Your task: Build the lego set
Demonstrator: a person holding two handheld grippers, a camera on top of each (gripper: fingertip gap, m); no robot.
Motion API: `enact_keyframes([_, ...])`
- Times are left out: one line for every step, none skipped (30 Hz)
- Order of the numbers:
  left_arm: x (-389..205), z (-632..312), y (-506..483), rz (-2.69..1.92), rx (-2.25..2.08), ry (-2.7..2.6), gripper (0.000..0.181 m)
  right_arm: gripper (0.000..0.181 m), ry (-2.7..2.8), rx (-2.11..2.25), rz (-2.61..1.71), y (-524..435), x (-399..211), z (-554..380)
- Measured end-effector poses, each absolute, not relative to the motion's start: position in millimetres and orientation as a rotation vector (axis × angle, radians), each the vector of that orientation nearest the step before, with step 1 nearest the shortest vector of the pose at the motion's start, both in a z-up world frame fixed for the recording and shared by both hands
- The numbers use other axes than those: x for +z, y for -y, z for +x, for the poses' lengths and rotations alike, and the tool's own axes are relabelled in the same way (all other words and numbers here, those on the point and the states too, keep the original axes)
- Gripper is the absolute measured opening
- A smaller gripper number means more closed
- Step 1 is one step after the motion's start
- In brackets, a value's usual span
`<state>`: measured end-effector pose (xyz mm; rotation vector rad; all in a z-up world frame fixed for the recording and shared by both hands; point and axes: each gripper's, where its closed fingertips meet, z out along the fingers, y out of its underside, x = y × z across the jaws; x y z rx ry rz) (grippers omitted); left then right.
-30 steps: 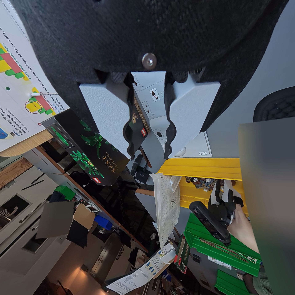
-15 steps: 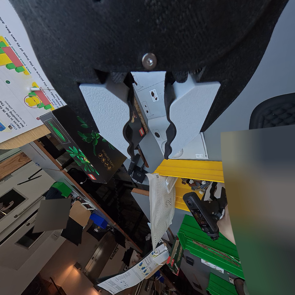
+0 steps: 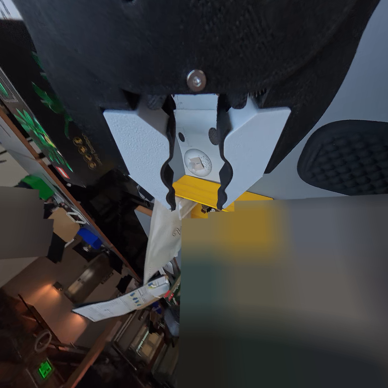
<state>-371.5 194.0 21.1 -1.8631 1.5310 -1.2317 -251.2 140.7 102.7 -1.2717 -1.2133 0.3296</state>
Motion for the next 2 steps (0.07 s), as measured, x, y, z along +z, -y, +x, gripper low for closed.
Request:
enact_keyframes([27, -360, -190, -1.883, -1.355, -1.487, 0.016, 0.044, 1.257, 0.359, -1.216, -133, 99, -265])
enact_keyframes([37, -348, -183, -1.876, -1.537, -1.440, 0.016, 0.047, 1.297, 0.386, -1.163, -125, 96, -278])
